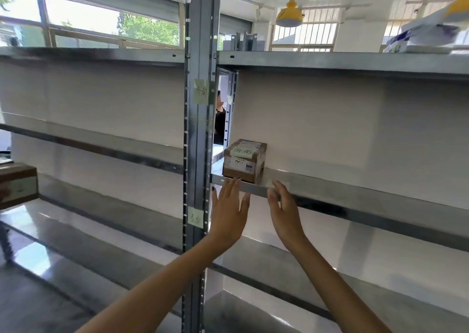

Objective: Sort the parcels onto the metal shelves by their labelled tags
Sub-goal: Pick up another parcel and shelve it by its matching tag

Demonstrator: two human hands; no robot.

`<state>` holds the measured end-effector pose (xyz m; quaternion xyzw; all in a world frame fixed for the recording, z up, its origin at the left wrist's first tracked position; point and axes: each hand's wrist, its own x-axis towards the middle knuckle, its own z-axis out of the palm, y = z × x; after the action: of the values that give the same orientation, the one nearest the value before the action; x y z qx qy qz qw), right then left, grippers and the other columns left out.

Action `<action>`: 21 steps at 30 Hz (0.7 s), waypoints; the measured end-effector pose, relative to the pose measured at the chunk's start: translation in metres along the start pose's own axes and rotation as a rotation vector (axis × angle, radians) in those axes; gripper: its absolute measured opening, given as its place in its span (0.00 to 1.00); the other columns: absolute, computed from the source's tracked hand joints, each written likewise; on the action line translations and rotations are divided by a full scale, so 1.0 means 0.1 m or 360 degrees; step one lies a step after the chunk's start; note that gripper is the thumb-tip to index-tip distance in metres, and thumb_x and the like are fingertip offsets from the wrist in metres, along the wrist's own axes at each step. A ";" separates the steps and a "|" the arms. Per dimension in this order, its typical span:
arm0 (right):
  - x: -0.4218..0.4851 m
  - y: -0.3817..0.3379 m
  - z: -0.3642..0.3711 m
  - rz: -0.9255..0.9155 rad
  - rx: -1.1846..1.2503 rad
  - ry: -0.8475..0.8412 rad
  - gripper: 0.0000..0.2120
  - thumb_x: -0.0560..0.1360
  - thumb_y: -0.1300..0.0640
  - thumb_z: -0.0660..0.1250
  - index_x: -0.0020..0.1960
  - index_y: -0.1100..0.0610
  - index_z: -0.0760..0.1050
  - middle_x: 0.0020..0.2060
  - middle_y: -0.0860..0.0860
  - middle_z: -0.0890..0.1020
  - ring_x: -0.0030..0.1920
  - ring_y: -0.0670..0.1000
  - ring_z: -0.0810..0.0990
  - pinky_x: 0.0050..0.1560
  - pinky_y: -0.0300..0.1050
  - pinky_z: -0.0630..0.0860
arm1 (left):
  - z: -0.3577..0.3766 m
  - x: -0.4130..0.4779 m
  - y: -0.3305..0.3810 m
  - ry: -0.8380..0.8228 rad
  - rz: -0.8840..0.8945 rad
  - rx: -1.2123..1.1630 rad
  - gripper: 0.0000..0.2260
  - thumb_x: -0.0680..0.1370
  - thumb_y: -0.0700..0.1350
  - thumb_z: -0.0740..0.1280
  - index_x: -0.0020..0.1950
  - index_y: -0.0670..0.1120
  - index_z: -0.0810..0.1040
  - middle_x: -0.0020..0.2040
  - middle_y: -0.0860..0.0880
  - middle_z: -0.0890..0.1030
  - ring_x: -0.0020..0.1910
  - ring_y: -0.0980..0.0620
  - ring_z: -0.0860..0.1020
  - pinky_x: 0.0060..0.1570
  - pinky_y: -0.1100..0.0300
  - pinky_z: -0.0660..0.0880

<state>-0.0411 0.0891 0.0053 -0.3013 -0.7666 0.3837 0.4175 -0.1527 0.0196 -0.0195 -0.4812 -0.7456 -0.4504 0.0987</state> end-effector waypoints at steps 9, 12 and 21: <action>-0.18 -0.08 0.00 0.0092 0.0163 -0.0014 0.22 0.80 0.46 0.53 0.73 0.51 0.62 0.71 0.50 0.67 0.70 0.51 0.66 0.63 0.39 0.61 | -0.38 -0.04 -0.16 0.0028 -0.0211 -0.0350 0.19 0.81 0.55 0.52 0.70 0.52 0.65 0.68 0.50 0.71 0.67 0.50 0.70 0.69 0.49 0.67; -0.21 -0.10 0.08 0.0080 0.0159 -0.0024 0.22 0.80 0.47 0.53 0.72 0.52 0.62 0.71 0.50 0.68 0.70 0.50 0.67 0.62 0.38 0.61 | -0.43 -0.03 -0.18 0.0038 -0.0185 -0.0310 0.19 0.80 0.55 0.52 0.70 0.53 0.65 0.68 0.50 0.72 0.67 0.49 0.70 0.68 0.47 0.67; -0.28 -0.10 -0.07 0.0090 0.0065 0.0060 0.23 0.80 0.45 0.52 0.73 0.50 0.60 0.71 0.49 0.67 0.70 0.49 0.65 0.64 0.38 0.60 | -0.27 -0.05 -0.04 -0.0166 -0.0032 -0.0252 0.22 0.81 0.52 0.52 0.74 0.50 0.59 0.75 0.49 0.61 0.75 0.49 0.58 0.74 0.50 0.57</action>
<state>-0.0236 0.0642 0.0044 -0.3215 -0.7418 0.4051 0.4269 -0.1615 -0.0044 -0.0091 -0.5028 -0.7165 -0.4833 0.0168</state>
